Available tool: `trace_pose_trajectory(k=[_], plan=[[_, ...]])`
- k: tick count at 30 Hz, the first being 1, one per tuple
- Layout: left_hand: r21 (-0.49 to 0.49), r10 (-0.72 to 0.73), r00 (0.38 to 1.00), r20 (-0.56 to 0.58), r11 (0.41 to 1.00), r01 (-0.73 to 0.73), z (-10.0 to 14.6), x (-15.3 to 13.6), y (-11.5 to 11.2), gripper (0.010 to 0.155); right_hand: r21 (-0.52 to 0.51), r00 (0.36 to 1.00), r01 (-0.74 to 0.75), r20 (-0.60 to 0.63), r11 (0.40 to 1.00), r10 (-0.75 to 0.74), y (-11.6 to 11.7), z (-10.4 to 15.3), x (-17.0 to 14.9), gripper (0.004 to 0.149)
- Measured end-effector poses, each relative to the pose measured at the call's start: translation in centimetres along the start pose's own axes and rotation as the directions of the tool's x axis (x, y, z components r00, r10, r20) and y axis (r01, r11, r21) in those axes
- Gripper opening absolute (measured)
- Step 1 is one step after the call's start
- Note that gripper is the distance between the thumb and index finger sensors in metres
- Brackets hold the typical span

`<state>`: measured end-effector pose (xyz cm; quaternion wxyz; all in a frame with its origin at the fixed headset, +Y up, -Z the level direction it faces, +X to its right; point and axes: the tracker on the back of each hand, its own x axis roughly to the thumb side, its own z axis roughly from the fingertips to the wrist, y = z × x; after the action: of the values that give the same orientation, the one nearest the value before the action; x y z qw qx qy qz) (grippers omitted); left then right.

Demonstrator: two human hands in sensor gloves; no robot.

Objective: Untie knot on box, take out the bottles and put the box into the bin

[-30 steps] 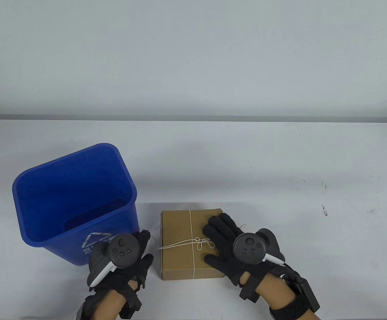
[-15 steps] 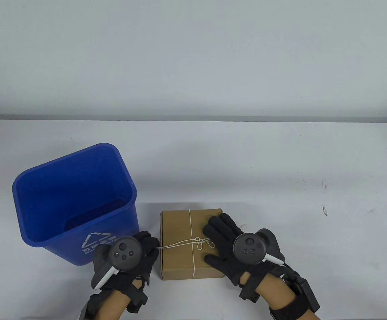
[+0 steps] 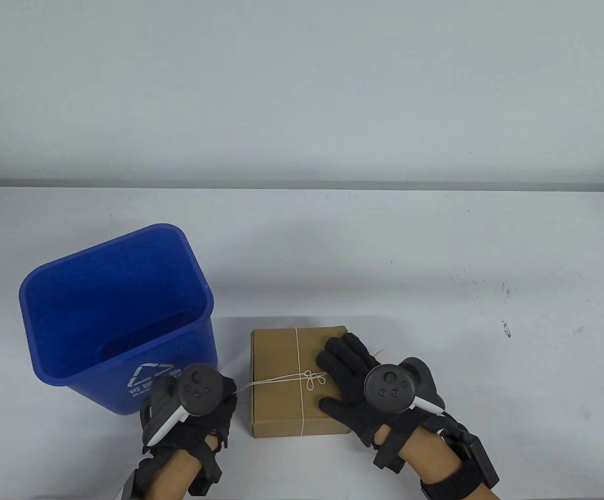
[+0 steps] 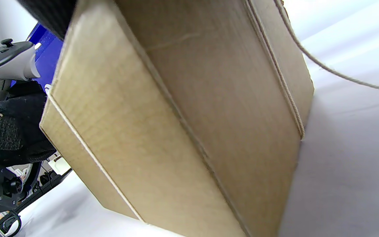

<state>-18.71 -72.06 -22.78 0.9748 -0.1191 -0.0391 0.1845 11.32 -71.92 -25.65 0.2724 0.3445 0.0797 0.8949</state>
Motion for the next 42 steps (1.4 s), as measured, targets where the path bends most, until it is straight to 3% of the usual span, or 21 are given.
trace_pose_trajectory(k=[10,18,22,25,31,36,42], plan=[[-0.087,-0.111,0.991,-0.074,0.991,0.104,-0.4,-0.4,-0.7,0.044,0.0,1.0,0.0,0.0,1.0,0.0,0.0,0.0,0.0,0.076],[-0.272,-0.218,0.964,-0.151,0.947,0.171,-0.8,-0.9,-2.1,0.045,0.0,1.0,0.0,0.0,1.0,0.0,0.0,0.0,0.0,0.076],[-0.266,-0.201,0.97,-0.137,0.951,0.16,-0.8,-0.8,-2.0,0.049,0.0,1.0,0.0,0.0,1.0,0.0,0.0,0.0,0.0,0.076],[-0.212,-0.108,0.99,-0.093,0.973,0.086,-0.6,-0.7,-1.3,0.063,0.0,1.0,0.0,0.0,1.0,0.0,0.0,0.0,0.0,0.076],[-0.031,0.05,0.999,0.013,0.998,-0.05,0.4,-0.3,0.5,0.069,0.0,1.0,0.0,0.0,1.0,0.0,0.0,0.0,0.0,0.076],[0.043,0.105,0.992,0.076,0.993,-0.108,0.4,-0.1,0.7,0.066,0.0,1.0,0.0,0.0,1.0,0.0,0.0,0.0,0.0,0.076],[0.072,0.077,0.992,0.096,0.994,-0.084,0.3,0.4,0.4,0.046,0.0,1.0,0.0,0.0,1.0,0.0,0.0,0.0,0.0,0.076]])
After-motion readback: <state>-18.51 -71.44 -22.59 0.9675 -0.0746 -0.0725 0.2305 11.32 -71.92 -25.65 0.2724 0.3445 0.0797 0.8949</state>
